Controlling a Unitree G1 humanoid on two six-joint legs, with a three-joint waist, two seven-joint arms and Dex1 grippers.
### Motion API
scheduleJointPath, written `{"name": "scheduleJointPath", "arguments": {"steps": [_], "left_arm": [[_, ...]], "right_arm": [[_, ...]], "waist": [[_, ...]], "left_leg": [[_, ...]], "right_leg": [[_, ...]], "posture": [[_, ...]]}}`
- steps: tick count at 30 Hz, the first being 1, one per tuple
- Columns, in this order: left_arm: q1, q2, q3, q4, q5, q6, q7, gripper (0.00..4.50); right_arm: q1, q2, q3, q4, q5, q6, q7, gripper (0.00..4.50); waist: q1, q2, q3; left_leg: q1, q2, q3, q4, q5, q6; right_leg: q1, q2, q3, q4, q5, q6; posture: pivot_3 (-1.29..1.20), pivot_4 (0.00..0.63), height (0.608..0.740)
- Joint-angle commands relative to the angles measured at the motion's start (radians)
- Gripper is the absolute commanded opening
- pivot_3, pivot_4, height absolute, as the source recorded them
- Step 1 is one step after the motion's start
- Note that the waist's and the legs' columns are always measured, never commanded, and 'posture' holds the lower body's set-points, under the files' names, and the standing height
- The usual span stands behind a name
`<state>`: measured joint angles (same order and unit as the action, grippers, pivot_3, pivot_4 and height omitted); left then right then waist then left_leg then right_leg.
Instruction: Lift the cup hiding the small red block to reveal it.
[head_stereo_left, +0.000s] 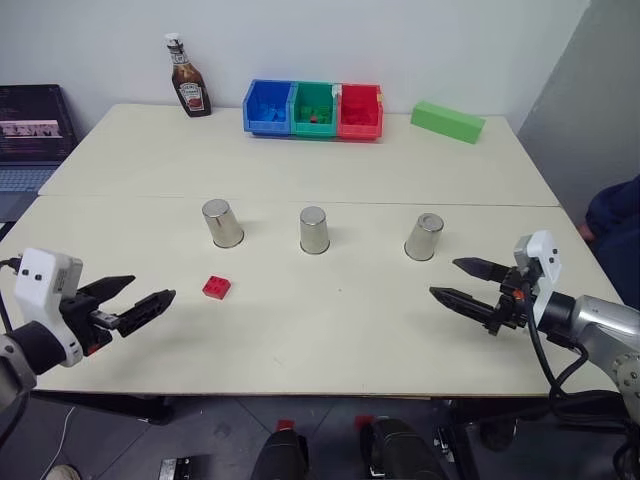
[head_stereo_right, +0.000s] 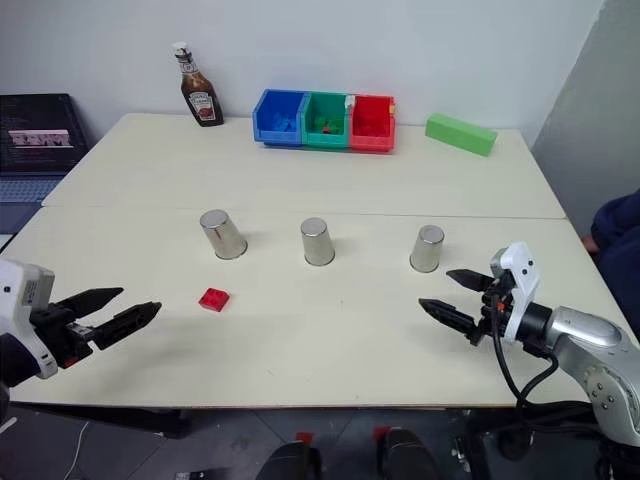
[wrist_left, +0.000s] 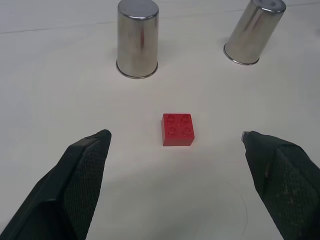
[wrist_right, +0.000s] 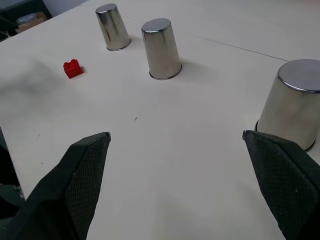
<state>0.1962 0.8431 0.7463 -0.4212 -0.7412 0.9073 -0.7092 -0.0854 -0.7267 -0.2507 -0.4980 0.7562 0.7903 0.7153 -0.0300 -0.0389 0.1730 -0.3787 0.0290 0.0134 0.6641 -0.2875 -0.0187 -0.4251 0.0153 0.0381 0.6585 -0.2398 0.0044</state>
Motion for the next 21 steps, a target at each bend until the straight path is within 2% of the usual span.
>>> {"name": "scheduleJointPath", "arguments": {"steps": [1, 21], "left_arm": [[-0.030, 0.020, -0.011, 0.006, 0.015, -0.032, 0.004, 4.47], [-0.031, 0.035, -0.023, 0.029, 0.022, -0.039, -0.044, 4.47]], "right_arm": [[0.012, -0.003, -0.009, -0.015, -0.003, -0.027, 0.008, 4.50], [0.015, 0.004, -0.011, -0.008, 0.015, -0.029, 0.001, 4.50]], "waist": [[0.000, 0.000, 0.000], [0.000, 0.000, 0.000]], "left_leg": [[0.000, 0.000, 0.000, 0.000, 0.000, 0.000], [0.000, 0.000, 0.000, 0.000, 0.000, 0.000]], "right_leg": [[0.000, 0.000, 0.000, 0.000, 0.000, 0.000], [0.000, 0.000, 0.000, 0.001, 0.000, 0.000]], "posture": [[0.00, 0.150, 0.740], [0.00, 0.150, 0.740]]}}
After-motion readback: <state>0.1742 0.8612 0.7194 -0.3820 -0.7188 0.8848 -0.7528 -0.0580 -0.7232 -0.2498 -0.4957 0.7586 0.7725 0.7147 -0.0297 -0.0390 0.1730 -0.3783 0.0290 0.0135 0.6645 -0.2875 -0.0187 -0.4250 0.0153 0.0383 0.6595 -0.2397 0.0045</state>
